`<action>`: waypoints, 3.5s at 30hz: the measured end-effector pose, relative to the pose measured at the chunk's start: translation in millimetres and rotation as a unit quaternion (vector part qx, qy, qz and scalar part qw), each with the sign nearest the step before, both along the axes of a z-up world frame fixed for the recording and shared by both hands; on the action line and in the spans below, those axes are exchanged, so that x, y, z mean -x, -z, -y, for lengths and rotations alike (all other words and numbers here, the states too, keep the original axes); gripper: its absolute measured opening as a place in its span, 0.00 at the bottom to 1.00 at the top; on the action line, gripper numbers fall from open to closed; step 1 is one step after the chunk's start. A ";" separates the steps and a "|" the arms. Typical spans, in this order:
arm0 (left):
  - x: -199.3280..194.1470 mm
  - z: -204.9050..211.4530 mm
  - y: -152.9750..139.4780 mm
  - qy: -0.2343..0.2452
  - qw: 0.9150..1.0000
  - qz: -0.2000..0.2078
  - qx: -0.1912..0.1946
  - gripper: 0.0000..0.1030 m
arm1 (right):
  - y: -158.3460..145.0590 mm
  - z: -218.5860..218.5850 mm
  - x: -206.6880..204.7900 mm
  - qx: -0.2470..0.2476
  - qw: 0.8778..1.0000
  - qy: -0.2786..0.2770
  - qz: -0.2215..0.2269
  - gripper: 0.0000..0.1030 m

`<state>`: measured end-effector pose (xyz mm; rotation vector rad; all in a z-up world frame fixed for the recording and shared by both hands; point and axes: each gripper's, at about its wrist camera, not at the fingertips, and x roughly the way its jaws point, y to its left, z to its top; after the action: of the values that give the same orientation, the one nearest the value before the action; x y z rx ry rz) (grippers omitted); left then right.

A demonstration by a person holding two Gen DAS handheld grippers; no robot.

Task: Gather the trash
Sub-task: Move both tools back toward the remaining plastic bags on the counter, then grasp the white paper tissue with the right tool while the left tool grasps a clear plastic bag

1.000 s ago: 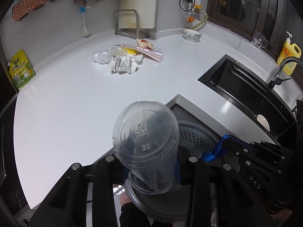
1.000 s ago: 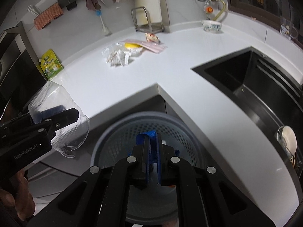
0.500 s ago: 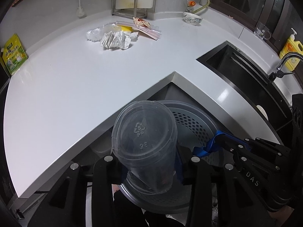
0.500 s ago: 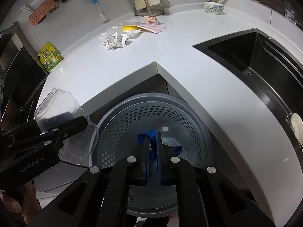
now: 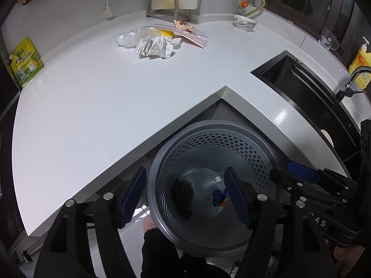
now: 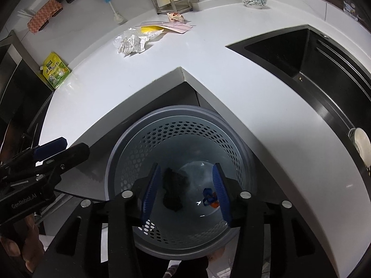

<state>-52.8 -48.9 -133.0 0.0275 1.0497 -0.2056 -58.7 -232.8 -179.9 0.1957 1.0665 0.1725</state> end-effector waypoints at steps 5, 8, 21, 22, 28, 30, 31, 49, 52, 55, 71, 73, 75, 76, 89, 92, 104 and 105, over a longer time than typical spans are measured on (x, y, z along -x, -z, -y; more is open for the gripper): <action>-2.3 -5.1 -6.8 -0.005 1.000 0.008 -0.003 0.72 | -4.1 1.9 5.3 0.005 1.000 0.007 0.006 0.54; -4.9 -8.3 -14.1 -0.009 1.000 0.018 -0.004 0.74 | -10.6 1.4 7.1 0.012 1.000 0.007 0.017 0.59; -39.3 -29.5 -45.1 -0.019 0.998 0.054 -0.006 0.82 | -47.0 2.2 -15.8 0.030 0.996 0.042 0.075 0.70; -43.4 -30.2 -46.5 -0.020 0.998 0.055 -0.006 0.82 | -48.8 1.9 -18.8 0.030 0.996 0.045 0.078 0.70; -68.1 -40.2 -55.3 -0.023 0.997 0.070 -0.001 0.85 | -58.3 -1.7 -43.5 0.035 0.994 0.055 0.087 0.71; -77.2 -43.5 -56.4 -0.023 0.997 0.072 0.002 0.85 | -60.5 -3.6 -53.6 0.036 0.994 0.055 0.086 0.71; -81.0 -44.5 -56.2 -0.024 0.997 0.072 0.003 0.85 | -61.5 -4.5 -57.5 0.036 0.994 0.055 0.087 0.71; -155.8 -77.4 -54.7 -0.019 0.997 0.078 -0.006 0.85 | -64.1 -37.5 -133.8 0.037 0.993 0.067 0.086 0.71; -167.3 -85.8 -56.6 -0.014 0.997 0.082 -0.005 0.85 | -63.6 -48.1 -143.8 0.037 0.993 0.068 0.085 0.71; -178.0 -93.1 -58.1 -0.007 0.996 0.086 -0.006 0.85 | -64.2 -60.6 -155.0 0.037 0.993 0.071 0.085 0.71; -222.3 -136.5 -53.7 0.021 0.996 0.087 -0.010 0.85 | -59.3 -108.8 -197.3 0.036 0.992 0.089 0.084 0.71; -227.2 -141.1 -54.0 0.021 0.996 0.091 -0.011 0.85 | -57.1 -113.0 -201.3 0.036 0.992 0.089 0.082 0.71; -232.8 -144.6 -53.2 0.020 0.996 0.091 -0.011 0.85 | -54.5 -116.6 -205.6 0.037 0.992 0.087 0.078 0.71; -234.6 -146.0 -52.6 0.019 0.996 0.090 -0.010 0.85 | -52.5 -119.6 -209.2 0.038 0.993 0.086 0.075 0.71; -263.4 -167.9 -37.4 0.018 0.996 0.083 -0.010 0.85 | -37.9 -147.2 -249.7 0.040 0.994 0.080 0.061 0.73; -269.8 -170.6 -34.3 0.018 0.997 0.080 -0.008 0.85 | -34.5 -152.1 -257.6 0.040 0.994 0.080 0.059 0.73; -280.8 -176.6 -21.5 0.017 0.997 0.071 -0.002 0.85 | -9.7 -169.1 -291.8 0.045 0.996 0.079 0.024 0.75; -281.1 -177.2 -20.6 0.017 0.997 0.070 -0.002 0.85 | -8.9 -170.3 -293.0 0.046 0.995 0.079 0.024 0.75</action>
<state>228.3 128.3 -112.4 0.0620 0.9105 -0.2299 234.3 -62.5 -171.0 0.1908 1.0038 -0.0150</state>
